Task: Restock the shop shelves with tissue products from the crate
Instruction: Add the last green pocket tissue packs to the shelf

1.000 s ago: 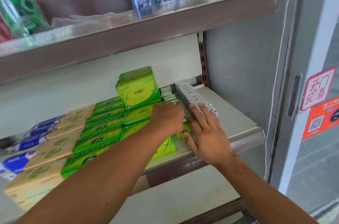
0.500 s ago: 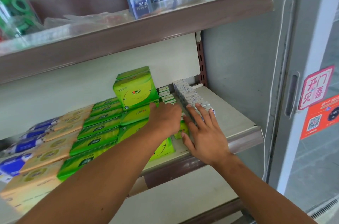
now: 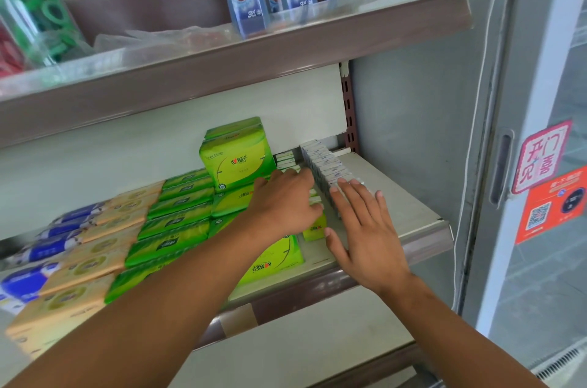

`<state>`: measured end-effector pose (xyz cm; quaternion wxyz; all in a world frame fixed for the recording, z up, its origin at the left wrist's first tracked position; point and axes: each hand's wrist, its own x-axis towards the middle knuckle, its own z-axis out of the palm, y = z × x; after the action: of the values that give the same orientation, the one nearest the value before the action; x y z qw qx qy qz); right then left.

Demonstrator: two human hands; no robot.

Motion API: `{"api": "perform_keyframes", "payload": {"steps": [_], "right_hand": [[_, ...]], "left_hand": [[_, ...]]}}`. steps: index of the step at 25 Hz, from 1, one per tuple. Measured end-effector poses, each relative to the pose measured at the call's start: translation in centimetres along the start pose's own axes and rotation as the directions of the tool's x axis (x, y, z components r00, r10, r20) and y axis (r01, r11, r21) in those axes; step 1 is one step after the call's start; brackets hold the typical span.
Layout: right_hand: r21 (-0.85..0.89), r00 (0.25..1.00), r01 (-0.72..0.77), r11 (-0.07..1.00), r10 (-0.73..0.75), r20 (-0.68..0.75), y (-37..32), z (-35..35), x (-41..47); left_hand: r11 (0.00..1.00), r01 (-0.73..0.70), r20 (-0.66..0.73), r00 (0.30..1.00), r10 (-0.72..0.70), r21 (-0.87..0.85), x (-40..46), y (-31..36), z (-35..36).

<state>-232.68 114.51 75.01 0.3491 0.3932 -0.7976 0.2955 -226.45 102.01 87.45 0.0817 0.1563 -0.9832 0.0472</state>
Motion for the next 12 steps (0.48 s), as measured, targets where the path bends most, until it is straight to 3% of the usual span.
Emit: {"api": "perform_keyframes", "payload": {"steps": [7, 12], "right_hand": [[0.141, 0.999, -0.051, 0.989, 0.053, -0.010, -2.4, -4.6, -3.9], [0.179, 1.000, -0.015, 0.984, 0.017, -0.010, -6.7, -5.2, -5.4]], "left_hand": [[0.992, -0.103, -0.322, 0.944, 0.075, -0.069, -10.9, -4.9, -0.2], [0.999, -0.025, -0.293, 0.956, 0.014, -0.034, -15.8, -10.1, 1.4]]}}
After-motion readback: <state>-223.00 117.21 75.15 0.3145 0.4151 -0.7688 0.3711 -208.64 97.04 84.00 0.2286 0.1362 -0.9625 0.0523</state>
